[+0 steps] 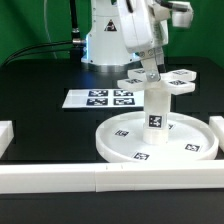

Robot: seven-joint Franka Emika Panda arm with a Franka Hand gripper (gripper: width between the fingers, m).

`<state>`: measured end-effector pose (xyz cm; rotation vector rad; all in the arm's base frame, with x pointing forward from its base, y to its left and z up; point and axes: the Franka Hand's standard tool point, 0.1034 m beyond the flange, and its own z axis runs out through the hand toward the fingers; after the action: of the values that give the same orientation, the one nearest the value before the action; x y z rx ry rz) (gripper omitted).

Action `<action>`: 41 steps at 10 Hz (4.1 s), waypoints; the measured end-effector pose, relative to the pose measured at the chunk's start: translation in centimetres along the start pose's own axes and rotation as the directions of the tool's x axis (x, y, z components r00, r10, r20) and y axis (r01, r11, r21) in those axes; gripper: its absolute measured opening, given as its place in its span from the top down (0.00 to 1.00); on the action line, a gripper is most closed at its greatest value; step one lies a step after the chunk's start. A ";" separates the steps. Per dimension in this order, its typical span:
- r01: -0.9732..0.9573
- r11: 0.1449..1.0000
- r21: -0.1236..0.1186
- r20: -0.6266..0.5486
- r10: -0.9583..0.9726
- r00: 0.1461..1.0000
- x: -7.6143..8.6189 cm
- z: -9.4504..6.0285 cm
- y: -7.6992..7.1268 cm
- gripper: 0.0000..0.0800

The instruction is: Assemble round table

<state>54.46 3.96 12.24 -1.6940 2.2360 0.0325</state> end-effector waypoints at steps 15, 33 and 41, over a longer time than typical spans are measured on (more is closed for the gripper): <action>0.887 0.461 -0.029 0.053 -0.885 0.462 -1.5 0.4 -0.7 0.19; 0.513 -0.857 -0.052 0.083 -0.515 -0.853 -2.8 0.8 -2.4 0.19; 0.048 -0.999 0.005 0.167 -0.047 -0.985 -2.7 0.8 -3.7 0.19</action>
Offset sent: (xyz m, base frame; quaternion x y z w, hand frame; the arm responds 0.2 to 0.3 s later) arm 0.0000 0.0000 0.0000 0.0000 0.0000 0.0000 1.0000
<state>58.74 5.58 12.87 -2.5991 -1.8464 -0.3140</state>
